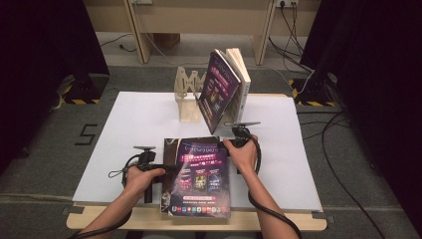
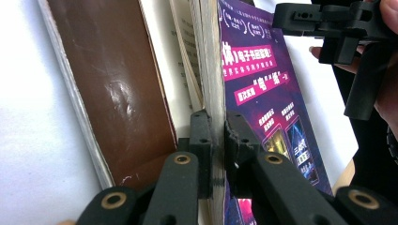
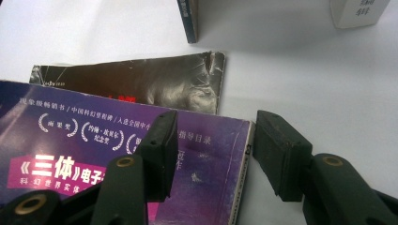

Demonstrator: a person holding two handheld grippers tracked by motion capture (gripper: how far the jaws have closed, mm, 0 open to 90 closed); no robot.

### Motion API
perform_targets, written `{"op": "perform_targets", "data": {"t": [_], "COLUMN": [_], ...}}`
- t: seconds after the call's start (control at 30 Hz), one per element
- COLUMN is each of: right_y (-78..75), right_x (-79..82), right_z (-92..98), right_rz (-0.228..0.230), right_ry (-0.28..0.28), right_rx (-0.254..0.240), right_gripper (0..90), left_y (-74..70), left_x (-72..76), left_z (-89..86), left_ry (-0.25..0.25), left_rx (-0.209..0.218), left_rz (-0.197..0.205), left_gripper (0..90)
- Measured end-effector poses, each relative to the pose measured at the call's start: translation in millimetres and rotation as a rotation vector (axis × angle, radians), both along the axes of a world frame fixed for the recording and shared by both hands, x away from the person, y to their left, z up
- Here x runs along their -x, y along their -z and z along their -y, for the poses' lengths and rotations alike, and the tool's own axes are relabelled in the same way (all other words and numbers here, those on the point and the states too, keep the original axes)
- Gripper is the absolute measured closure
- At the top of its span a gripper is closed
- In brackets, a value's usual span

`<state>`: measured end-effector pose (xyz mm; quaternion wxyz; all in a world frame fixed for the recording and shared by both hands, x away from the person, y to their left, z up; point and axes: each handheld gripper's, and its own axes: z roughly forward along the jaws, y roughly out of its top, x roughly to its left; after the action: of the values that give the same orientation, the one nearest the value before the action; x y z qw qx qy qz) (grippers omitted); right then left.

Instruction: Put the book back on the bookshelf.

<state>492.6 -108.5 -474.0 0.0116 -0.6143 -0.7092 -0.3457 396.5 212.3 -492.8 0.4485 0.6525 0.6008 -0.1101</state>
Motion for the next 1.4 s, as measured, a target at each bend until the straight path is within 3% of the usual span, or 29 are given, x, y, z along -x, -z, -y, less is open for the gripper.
{"op": "perform_targets", "data": {"t": [0.1, 0.3, 0.43, 0.5, 0.57, 0.6, 0.73, 0.83, 0.93, 1.0, 1.1, 1.17, 1.27, 1.3, 1.4], "right_y": [1.2, 0.6, -1.4, -6.3, -11.6, -10.9, -9.7, -10.0, -17.9, -21.1, -26.7, -30.0, -40.2, -40.2, -47.5], "right_x": [-2.5, -2.5, -2.9, -0.2, 2.6, 4.2, 8.7, 11.1, 12.9, 13.9, 16.4, 18.8, 26.0, 26.0, 30.5], "right_z": [2.4, 1.2, 7.0, 7.9, 7.2, 7.1, 8.3, 7.1, 10.8, 11.2, 11.5, 13.4, 18.1, 18.1, 20.2], "right_rz": [-0.013, -0.017, -0.03, -0.015, -0.032, -0.076, -0.064, -0.081, -0.094, -0.095, -0.085, -0.073, -0.031, -0.031, -0.002], "right_ry": [-0.004, 0.004, 0.02, 0.012, -0.002, -0.03, -0.043, -0.063, -0.087, -0.091, -0.094, -0.091, -0.073, -0.073, -0.069], "right_rx": [-0.031, -0.022, -0.072, -0.083, -0.095, -0.132, -0.131, -0.127, -0.18, -0.185, -0.188, -0.212, -0.241, -0.241, -0.251], "right_gripper": [51.2, 56.5, 61.7, 62.5, 63.7, 63.8, 68.1, 71.0, 80.2, 80.7, 82.1, 83.0, 83.5, 83.5, 83.5], "left_y": [0.1, -0.4, 0.8, 1.2, 1.4, 2.0, 2.2, 1.6, 2.7, 2.5, 1.0, -1.8, -9.4, -9.4, -13.8], "left_x": [0.8, 0.4, 0.9, 1.2, 1.8, 2.3, 2.4, 1.8, 1.1, 1.2, 1.6, 1.6, 3.6, 3.6, 6.8], "left_z": [0.4, 0.8, 0.0, -0.1, 0.1, -0.2, -0.3, -0.4, -0.1, 0.3, 1.1, -0.6, -3.9, -3.9, -4.0], "left_ry": [0.002, 0.003, -0.004, -0.007, -0.011, -0.015, -0.015, -0.012, -0.004, -0.004, 0.0, -0.017, -0.041, -0.041, -0.041], "left_rx": [-0.007, -0.012, -0.006, -0.008, -0.013, -0.011, -0.013, -0.021, -0.039, -0.043, -0.078, -0.115, -0.144, -0.144, -0.196], "left_rz": [0.008, 0.005, 0.004, 0.004, 0.006, 0.008, 0.01, 0.007, 0.02, 0.022, 0.057, 0.107, 0.172, 0.172, 0.224], "left_gripper": [82.5, 82.6, 82.6, 82.5, 82.4, 82.3, 82.0, 81.5, 79.4, 78.2, 74.5, 73.3, 60.9, 58.6, 53.7]}}
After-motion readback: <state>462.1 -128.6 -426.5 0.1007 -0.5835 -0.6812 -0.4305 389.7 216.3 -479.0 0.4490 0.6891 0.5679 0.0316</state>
